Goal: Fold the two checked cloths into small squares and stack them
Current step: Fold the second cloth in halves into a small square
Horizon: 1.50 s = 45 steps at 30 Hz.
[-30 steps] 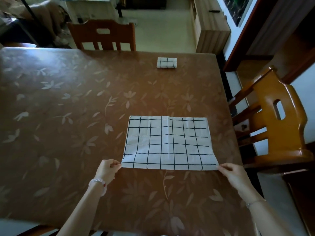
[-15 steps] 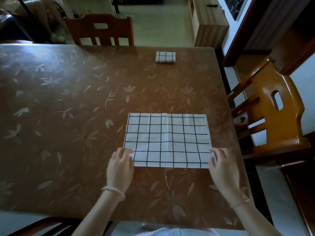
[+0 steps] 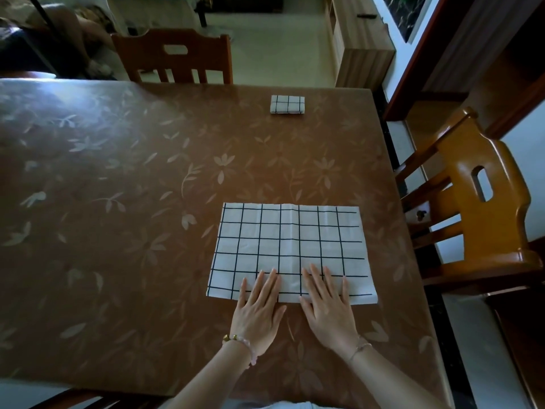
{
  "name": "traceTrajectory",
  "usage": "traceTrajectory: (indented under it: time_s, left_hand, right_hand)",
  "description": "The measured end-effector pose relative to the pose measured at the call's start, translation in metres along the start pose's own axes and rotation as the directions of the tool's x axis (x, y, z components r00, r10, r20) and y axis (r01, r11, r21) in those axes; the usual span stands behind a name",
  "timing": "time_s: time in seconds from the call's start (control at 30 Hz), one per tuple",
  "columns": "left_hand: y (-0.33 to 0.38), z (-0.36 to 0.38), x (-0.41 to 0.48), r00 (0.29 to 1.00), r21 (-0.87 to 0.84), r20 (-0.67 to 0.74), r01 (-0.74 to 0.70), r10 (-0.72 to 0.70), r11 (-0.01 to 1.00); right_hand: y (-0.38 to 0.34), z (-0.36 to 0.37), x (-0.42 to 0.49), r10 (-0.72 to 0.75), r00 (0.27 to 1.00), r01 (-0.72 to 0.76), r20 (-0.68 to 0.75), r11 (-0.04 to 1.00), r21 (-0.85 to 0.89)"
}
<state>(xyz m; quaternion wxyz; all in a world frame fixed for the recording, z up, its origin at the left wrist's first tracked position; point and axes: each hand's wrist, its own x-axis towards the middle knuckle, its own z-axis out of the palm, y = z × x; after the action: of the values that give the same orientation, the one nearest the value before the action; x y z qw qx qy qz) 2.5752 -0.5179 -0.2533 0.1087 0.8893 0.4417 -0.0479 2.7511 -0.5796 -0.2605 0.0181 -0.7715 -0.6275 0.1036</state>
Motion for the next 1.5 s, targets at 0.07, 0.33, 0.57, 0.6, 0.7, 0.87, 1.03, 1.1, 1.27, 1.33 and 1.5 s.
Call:
traceTrajectory:
  time_s: [0.07, 0.33, 0.57, 0.6, 0.7, 0.87, 1.03, 1.1, 1.27, 1.33, 1.5]
  left_hand:
    - [0.0, 0.002, 0.0, 1.0, -0.009, -0.003, 0.006, -0.006, 1.0]
    - [0.001, 0.004, 0.002, 1.0, -0.045, 0.005, 0.011, -0.011, 0.999]
    - [-0.019, 0.0, -0.002, 0.997, -0.049, -0.007, 0.073, -0.074, 0.996]
    - [-0.027, 0.001, -0.004, 0.995, -0.047, -0.025, 0.093, -0.094, 0.995]
    - [-0.058, 0.003, -0.017, 0.987, -0.033, -0.062, 0.147, -0.149, 0.989]
    - [-0.089, -0.004, -0.036, 0.981, 0.022, -0.063, 0.185, -0.184, 0.982]
    - [-0.058, -0.03, -0.025, 0.983, 0.029, -0.154, 0.104, -0.099, 0.994]
    - [-0.034, -0.033, -0.018, 0.989, 0.036, -0.147, 0.0, 0.006, 0.999]
    - [-0.012, -0.028, -0.004, 0.989, 0.053, -0.104, -0.096, 0.101, 0.994]
    - [-0.015, -0.03, -0.003, 0.991, 0.03, -0.09, -0.093, 0.095, 0.995]
    - [-0.021, -0.034, 0.0, 0.981, 0.041, -0.13, -0.14, 0.145, 0.989]
  right_hand:
    - [0.0, 0.001, 0.0, 0.0, 1.0, 0.0, -0.009, 1.0, 0.002]
    - [0.003, 0.002, 0.001, -0.021, 0.999, 0.021, -0.025, 0.999, 0.023]
    - [0.027, -0.003, 0.001, -0.041, 0.999, 0.042, -0.014, 0.999, 0.02]
    - [0.035, -0.004, -0.001, -0.016, 1.0, 0.016, -0.015, 1.0, 0.019]
    - [0.06, -0.008, -0.008, 0.053, 0.998, -0.054, -0.015, 0.999, -0.007]
    - [0.078, -0.015, -0.016, 0.128, 0.992, -0.128, -0.016, 0.992, 0.003]
    - [0.055, -0.03, -0.017, 0.013, 0.995, -0.008, -0.094, 0.998, 0.056]
    - [0.038, -0.03, -0.017, -0.097, 0.991, 0.103, -0.093, 0.993, 0.061]
    - [0.014, -0.028, -0.016, -0.172, 0.981, 0.178, -0.085, 0.982, 0.07]
    - [0.015, -0.028, -0.014, -0.186, 0.979, 0.192, -0.088, 0.979, 0.061]
    - [0.018, -0.031, -0.008, -0.215, 0.967, 0.22, -0.134, 0.975, 0.023]
